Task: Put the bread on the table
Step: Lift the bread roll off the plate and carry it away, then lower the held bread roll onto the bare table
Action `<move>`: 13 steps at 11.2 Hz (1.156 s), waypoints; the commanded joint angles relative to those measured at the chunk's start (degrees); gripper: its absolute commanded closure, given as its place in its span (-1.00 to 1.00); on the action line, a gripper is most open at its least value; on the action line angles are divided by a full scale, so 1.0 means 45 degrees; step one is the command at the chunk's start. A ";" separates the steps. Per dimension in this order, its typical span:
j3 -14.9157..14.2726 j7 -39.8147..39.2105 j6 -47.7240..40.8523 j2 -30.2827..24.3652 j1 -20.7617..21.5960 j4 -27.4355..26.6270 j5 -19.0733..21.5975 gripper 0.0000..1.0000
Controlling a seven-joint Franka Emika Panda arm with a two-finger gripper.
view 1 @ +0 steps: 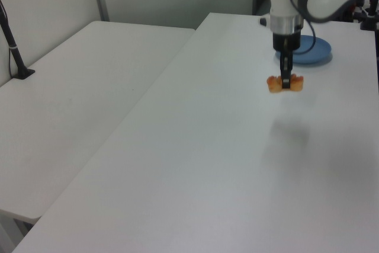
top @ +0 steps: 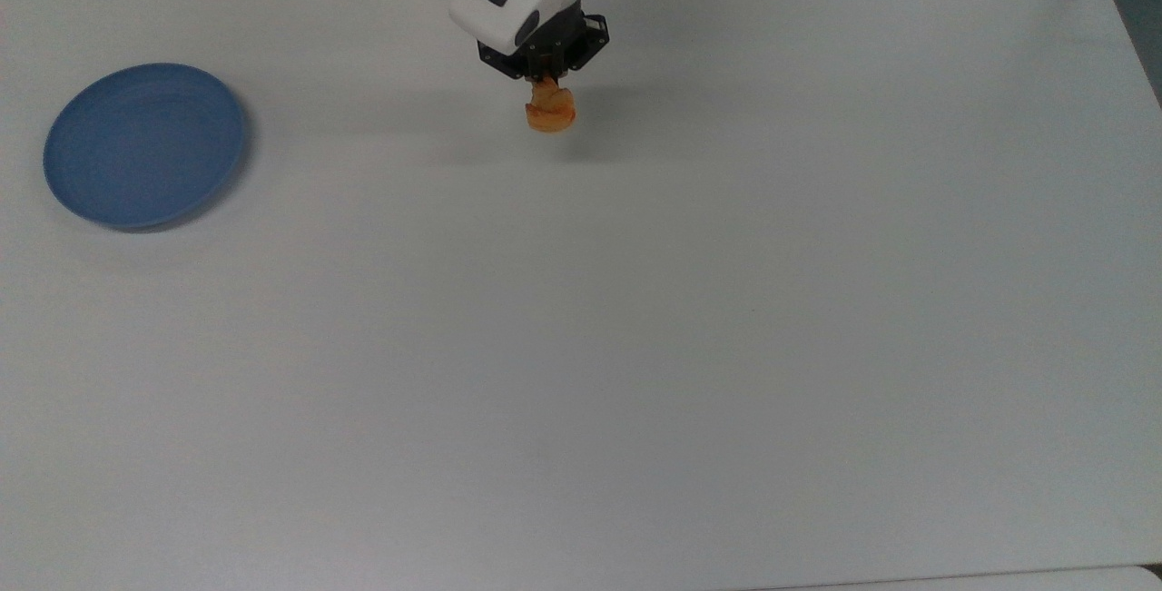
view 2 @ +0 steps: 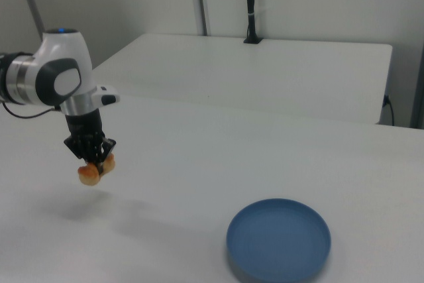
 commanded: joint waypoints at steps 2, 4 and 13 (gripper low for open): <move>-0.0027 0.0861 0.1277 0.0615 0.0394 -0.1007 -0.0815 0.88; -0.0027 0.0861 0.1491 0.0790 0.0394 -0.1261 -0.1165 0.88; -0.0027 0.0881 0.1943 0.1768 0.0355 -0.1399 -0.1538 -1.00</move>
